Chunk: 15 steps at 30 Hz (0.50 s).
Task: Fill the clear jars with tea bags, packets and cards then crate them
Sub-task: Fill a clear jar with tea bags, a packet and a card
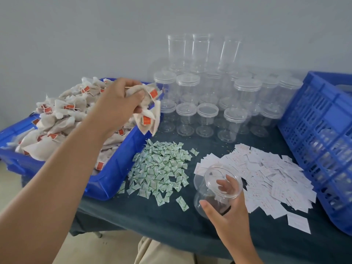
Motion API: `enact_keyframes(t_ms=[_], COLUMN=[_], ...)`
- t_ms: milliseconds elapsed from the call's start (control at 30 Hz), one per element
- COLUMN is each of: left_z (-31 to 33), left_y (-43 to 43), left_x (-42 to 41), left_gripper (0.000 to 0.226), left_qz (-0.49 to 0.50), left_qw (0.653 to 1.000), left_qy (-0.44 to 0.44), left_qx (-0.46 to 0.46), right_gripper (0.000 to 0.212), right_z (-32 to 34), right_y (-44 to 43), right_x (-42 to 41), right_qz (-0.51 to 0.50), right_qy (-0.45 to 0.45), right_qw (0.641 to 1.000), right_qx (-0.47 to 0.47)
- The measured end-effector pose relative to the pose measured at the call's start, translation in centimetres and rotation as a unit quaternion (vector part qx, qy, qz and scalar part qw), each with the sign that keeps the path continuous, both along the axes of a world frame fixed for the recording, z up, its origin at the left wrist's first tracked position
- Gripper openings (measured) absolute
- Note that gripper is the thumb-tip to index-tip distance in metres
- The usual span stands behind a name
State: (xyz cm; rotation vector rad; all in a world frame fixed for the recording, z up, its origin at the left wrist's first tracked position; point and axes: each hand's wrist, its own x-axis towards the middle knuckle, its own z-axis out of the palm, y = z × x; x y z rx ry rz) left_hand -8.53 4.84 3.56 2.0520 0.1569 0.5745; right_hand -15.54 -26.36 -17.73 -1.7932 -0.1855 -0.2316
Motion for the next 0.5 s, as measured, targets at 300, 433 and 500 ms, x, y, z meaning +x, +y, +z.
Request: enact_keyframes(t_ms=[300,433,500], left_z=[-1.8,-3.6,-4.6], left_y=[-11.1,-14.1,-14.9], left_x=[-0.8,-1.2,-1.6], left_gripper=[0.031,0.029,0.025], left_qz=[-0.222,-0.254,-0.279], left_qw=[0.960,0.964,0.960], left_qy=[-0.011,0.009,0.032], left_qx=[-0.173,-0.073,-0.006], right_gripper=[0.098,0.098,0.098], right_z=[-0.2,-0.3,-0.1], right_y=[-0.1,-0.2,-0.2], right_x=[0.4,0.3,0.3], right_qz=[0.009,0.008,0.007], right_qy=[0.014,0.009,0.004], right_qw=[1.000,1.000,0.999], right_qx=[-0.021,-0.028,-0.035])
